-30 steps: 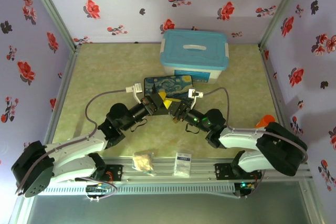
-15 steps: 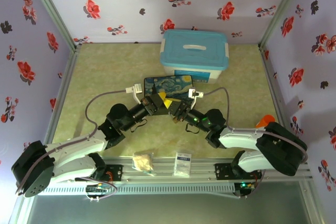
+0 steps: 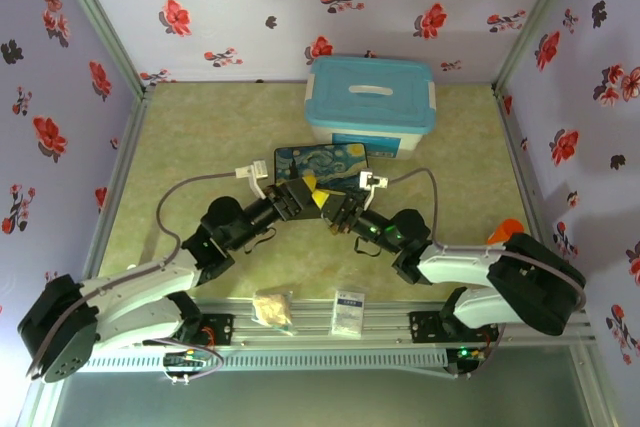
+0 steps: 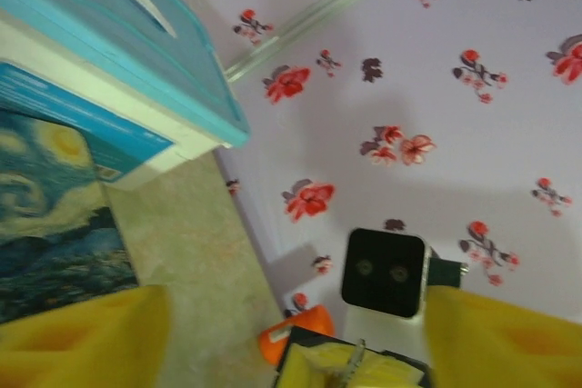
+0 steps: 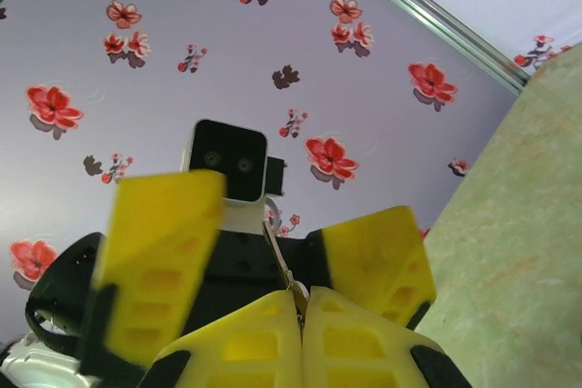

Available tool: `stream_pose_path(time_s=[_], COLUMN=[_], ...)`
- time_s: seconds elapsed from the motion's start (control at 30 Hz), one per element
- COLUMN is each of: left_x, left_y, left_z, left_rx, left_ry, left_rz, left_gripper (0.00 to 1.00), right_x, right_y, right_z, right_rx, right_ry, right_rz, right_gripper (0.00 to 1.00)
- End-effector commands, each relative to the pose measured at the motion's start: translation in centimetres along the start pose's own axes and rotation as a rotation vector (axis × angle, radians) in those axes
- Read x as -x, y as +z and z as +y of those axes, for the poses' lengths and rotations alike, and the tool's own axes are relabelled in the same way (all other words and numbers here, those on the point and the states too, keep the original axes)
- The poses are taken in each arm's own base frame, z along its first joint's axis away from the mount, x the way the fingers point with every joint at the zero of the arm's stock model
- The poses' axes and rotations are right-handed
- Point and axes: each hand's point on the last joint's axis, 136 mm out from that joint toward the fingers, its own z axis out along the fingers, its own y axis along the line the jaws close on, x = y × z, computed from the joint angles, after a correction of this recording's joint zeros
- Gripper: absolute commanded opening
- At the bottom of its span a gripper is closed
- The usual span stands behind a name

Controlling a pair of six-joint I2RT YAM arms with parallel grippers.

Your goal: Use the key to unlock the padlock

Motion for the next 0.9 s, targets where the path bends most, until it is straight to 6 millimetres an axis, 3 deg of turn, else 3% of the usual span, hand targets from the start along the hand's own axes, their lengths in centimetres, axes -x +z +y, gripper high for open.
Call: stream_pose_path(time_s=[0.0,0.1,0.2,0.37,0.53,0.7,0.87], left_x=[1.9,1.5,-0.9,-6.3,-10.9,-11.9,-13.7], left_y=[-1.3,-2.6,-2.5,-1.4,0.4,1.2,3.1], left_z=[1.7,4.7,7.7,11.1,12.7,14.9,15.7], left_rx=[0.151,0.326,0.437,0.516,0.536,0.606,0.615], left_ry=[0.098,0.122,0.134,0.149,0.167,0.224,0.231], left_rz=[-0.021,0.01,0.108,0.226,0.306,0.326,0.36], left_gripper=[0.91,0.91,0.88,0.83,0.82,0.83,0.81], right_x=[0.1,-0.5,-0.8,-0.4,-0.1,-0.7,-1.5], right_y=[-0.7,-1.5,-3.2,-9.2,-12.7,-13.7,-14.5], right_z=[-1.0,-3.0,-5.2,-10.2,-10.9,-11.1,-11.9], right_rx=[-0.069,-0.198,-0.377,-0.785,-0.877,-0.859,-0.867], right_ry=[-0.021,-0.051,-0.091,-0.149,-0.151,-0.114,-0.079], right_rz=[-0.005,0.044,0.097,0.196,0.215,0.181,0.172], right_gripper=[0.0,0.0,0.0,0.0,0.0,0.0,0.0])
